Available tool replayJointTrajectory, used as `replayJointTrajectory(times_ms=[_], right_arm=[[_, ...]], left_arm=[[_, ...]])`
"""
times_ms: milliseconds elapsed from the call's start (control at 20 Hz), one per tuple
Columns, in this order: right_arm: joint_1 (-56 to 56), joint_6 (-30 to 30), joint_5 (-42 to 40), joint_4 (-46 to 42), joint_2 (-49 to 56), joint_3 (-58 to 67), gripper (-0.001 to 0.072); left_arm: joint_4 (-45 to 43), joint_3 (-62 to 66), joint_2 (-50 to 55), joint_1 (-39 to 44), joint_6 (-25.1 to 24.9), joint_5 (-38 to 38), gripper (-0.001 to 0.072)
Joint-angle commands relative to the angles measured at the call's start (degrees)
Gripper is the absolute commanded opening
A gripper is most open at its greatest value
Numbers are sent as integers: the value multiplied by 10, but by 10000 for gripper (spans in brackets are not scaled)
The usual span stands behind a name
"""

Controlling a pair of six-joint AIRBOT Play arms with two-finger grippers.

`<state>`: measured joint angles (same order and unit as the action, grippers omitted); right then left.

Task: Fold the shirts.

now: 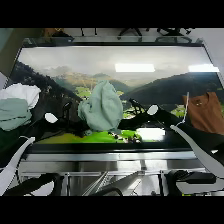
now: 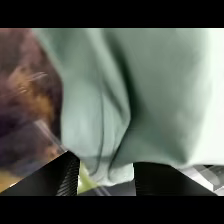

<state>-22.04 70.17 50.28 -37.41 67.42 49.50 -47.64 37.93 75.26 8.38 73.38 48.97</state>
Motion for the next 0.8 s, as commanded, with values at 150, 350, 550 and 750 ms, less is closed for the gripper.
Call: replayJointTrajectory(times_ms=[150,350,550,750], right_arm=[[-3,-125,-17,126,28,-1,122],[-2,-139,-3,130,4,0,18],[33,-145,26,131,-71,12,17],[135,-144,101,131,-215,89,17]], left_arm=[[10,26,3,-1,-25,16,16],[8,26,-48,-1,-24,26,15],[9,38,-139,-8,-21,68,15],[9,158,-272,-91,-7,193,15]])
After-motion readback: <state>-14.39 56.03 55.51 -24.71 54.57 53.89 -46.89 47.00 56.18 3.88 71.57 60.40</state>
